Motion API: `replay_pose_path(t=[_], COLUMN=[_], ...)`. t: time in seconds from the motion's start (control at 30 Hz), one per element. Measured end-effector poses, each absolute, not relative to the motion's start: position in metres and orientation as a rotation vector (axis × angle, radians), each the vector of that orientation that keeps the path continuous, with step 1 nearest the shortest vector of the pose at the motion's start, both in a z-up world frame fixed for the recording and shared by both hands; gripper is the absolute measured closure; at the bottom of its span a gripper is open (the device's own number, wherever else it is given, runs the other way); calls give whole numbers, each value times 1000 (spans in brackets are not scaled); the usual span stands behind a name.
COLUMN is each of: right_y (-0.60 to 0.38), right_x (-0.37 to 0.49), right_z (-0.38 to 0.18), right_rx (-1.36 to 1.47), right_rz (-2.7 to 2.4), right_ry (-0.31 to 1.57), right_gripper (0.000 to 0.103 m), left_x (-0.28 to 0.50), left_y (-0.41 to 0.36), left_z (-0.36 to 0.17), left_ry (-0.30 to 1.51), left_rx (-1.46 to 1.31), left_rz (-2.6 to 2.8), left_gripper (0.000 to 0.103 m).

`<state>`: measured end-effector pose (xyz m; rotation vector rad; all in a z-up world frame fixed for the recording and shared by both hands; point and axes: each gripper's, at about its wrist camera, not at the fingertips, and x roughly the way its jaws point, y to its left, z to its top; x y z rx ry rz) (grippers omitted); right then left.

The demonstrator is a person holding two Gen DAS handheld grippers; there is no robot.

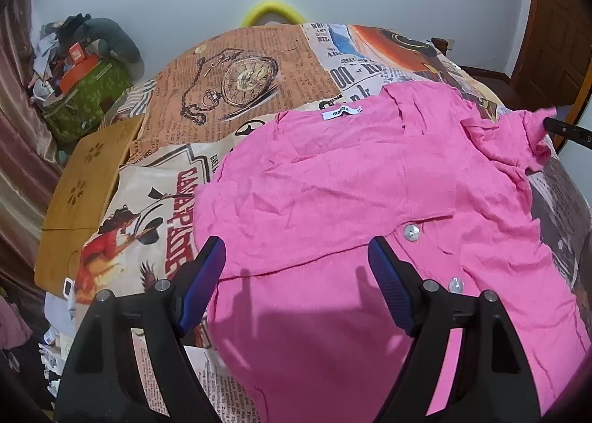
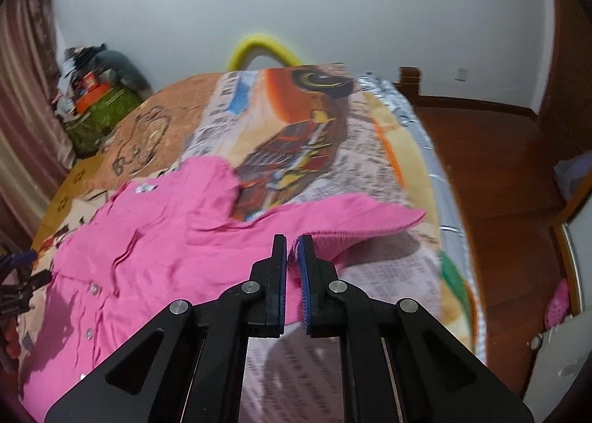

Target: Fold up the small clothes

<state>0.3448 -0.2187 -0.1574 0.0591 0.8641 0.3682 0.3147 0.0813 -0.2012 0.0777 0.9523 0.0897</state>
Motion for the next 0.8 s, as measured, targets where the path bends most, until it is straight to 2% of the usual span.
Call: replay_pose_path(t=[0.4, 0.6, 0.63, 0.77, 0.8], right_y=[-128, -146, -154, -197, -206], right_x=[324, 316, 317, 315, 314], right_z=[-161, -164, -163, -161, -161], right_rx=[-16, -19, -14, -12, -14], right_rz=[649, 621, 603, 491, 470], right_ry=[884, 876, 875, 852, 843], right_gripper=[98, 97, 96, 69, 66], left_x=[311, 327, 332, 348, 353], left_y=[74, 41, 30, -7, -18], left_z=[-195, -179, -175, -165, -164], left_ry=[968, 956, 947, 918, 916], left_rx=[69, 116, 131, 155, 156], left_rz=[93, 46, 31, -39, -63], left_gripper=[24, 24, 24, 23, 22])
